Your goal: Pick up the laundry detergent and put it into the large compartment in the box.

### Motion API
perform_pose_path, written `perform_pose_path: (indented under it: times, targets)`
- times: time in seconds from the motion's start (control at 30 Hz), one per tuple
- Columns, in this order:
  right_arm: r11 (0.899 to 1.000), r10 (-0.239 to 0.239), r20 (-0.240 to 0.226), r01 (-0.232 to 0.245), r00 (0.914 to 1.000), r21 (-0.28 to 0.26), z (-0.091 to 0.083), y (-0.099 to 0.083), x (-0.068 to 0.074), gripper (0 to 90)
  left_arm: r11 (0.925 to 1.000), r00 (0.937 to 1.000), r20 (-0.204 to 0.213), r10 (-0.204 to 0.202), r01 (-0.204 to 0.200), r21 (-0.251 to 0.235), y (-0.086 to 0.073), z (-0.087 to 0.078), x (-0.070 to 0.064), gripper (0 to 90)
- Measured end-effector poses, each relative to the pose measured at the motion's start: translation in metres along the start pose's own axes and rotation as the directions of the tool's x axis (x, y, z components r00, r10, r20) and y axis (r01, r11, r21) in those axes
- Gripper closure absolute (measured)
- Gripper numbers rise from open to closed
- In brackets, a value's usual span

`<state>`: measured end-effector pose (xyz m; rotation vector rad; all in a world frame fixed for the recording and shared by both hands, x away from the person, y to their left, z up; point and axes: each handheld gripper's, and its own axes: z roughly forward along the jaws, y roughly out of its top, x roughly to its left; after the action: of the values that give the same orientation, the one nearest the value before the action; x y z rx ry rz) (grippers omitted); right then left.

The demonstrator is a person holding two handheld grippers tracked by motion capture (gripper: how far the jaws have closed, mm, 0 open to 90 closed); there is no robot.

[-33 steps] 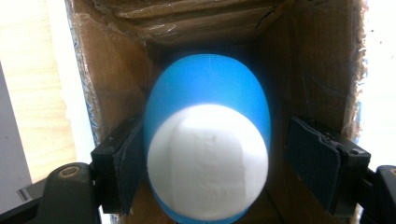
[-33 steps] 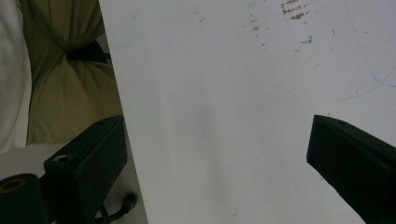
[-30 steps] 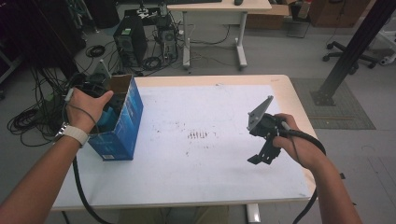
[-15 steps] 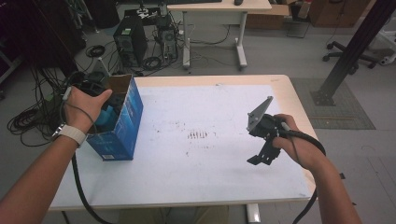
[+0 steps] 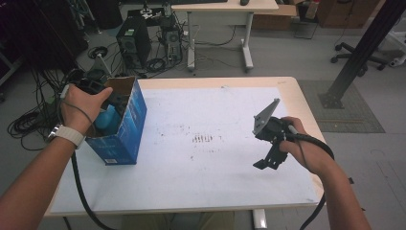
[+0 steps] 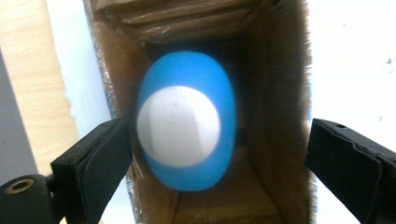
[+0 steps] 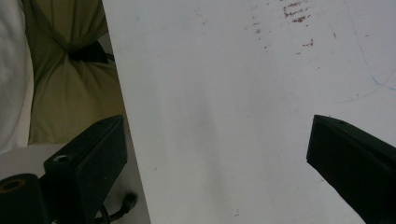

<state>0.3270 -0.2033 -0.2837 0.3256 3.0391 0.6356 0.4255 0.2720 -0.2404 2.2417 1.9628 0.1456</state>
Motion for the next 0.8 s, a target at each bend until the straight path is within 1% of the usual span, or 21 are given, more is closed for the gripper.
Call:
perform_pose_path:
  times: [0.03, 0.07, 0.17, 0.37, 0.57, 0.7, 0.77, 0.8]
  targets:
    - [1.0, 0.001, 0.0, -0.001, 1.0, 0.0, 0.0, 0.0, 0.0, 5.5, 1.0, 1.0, 0.003, 0.001, -0.001, 0.004, 0.0, -0.001, 0.0, 7.4]
    - [1.0, 0.001, -0.002, -0.001, 1.0, 0.001, 0.0, 0.0, 0.0, 5.5, 0.9999, 0.9999, 0.004, 0.01, -0.01, -0.002, 0.0, -0.003, 0.0, 7.3]
    - [1.0, 0.0, -0.002, 0.0, 1.0, -0.001, 0.0, 0.001, 0.001, 5.5, 0.9999, 0.9998, 0.013, 0.013, -0.013, 0.001, 0.001, -0.007, -0.001, 6.8]
    - [1.0, -0.001, -0.001, 0.001, 1.0, 0.0, 0.0, 0.001, 0.001, 5.5, 0.9997, 0.9994, 0.032, 0.012, -0.011, -0.02, 0.002, -0.02, 0.001, 6.6]
    - [1.0, 0.004, 0.002, -0.004, 1.0, -0.001, -0.002, -0.001, 0.001, 5.5, 0.9976, 0.9974, 0.056, 0.044, -0.041, -0.055, 0.002, -0.033, -0.001, 6.4]
    - [1.0, 0.006, 0.003, -0.006, 1.0, 0.0, -0.003, -0.002, 0.001, 5.5, 0.9965, 0.9975, 0.051, 0.048, -0.044, -0.07, 0.003, -0.04, 0.0, 6.4]
    - [1.0, 0.006, 0.005, -0.006, 1.0, -0.001, -0.004, -0.002, 0.001, 5.5, 0.9959, 0.9966, 0.061, 0.057, -0.052, -0.074, 0.003, -0.044, 0.0, 6.4]
    - [1.0, 0.007, 0.006, -0.007, 1.0, -0.001, -0.004, -0.003, 0.001, 5.5, 0.9957, 0.9965, 0.056, 0.061, -0.057, -0.074, 0.004, -0.046, 0.0, 6.6]
